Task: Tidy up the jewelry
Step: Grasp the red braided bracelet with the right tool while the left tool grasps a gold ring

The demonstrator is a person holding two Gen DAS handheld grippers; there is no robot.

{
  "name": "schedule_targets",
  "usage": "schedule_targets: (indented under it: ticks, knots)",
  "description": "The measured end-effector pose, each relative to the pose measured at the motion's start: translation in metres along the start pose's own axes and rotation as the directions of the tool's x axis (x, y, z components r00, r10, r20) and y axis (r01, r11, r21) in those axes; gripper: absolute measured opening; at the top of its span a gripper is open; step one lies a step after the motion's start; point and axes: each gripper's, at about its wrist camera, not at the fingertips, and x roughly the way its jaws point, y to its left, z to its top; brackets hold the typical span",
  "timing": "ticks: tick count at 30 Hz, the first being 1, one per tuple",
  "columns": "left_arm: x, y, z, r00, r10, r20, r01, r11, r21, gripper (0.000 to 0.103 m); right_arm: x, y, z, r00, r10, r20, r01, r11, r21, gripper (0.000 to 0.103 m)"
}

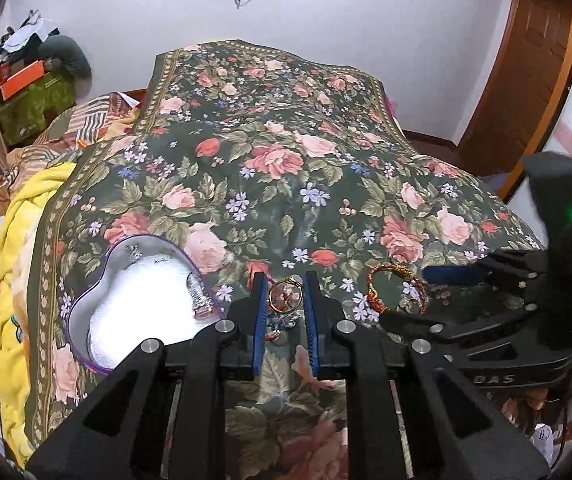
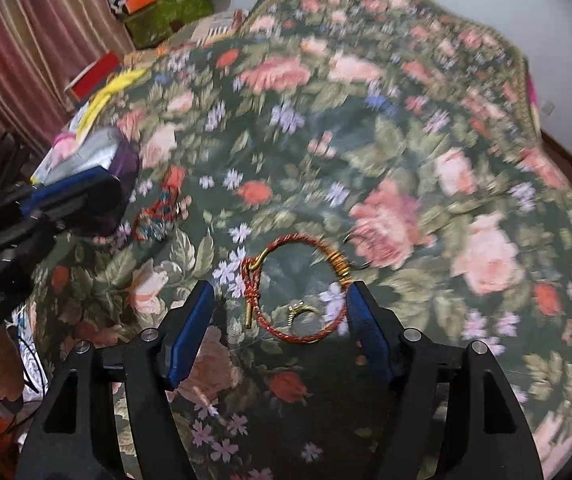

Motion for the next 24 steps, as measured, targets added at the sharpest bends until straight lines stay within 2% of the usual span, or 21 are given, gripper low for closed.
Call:
schedule_targets:
  ticks: [2,9,12,17,20,24]
  knots:
    - [0.000,0.002,-0.001,1.000,-0.001,0.000,0.001,1.000,-0.005,0.016,0.007,-0.003,-0.001,1.000,-0.016,-0.010,0.016,1.000,0.007,0.066]
    - [0.000,0.002,-0.003,1.000,-0.004,-0.006,0.004,1.000,0.002,0.016,0.005,-0.019,0.001,1.000,0.020,0.016,-0.022,0.996,0.081,0.063]
    - [-0.003,0.000,-0.003,1.000,-0.005,-0.002,0.005,1.000,0.007,0.016,0.006,-0.020,0.005,1.000,0.009,0.024,-0.012,0.995,0.103,0.051]
    - [-0.011,-0.004,-0.002,1.000,-0.002,0.010,0.002,1.000,0.010,0.016,0.008,-0.023,0.008,1.000,0.009,0.025,-0.012,0.992,0.129,0.023]
    - [-0.017,-0.004,-0.002,1.000,-0.001,0.020,0.001,1.000,0.012,0.016,0.006,-0.023,0.006,1.000,0.014,0.024,-0.017,0.991,0.130,0.017]
    - [-0.027,-0.003,0.000,0.999,0.006,0.036,-0.006,1.000,0.009,0.016,-0.003,-0.017,0.005,0.999,-0.006,0.045,0.001,0.994,0.109,0.015]
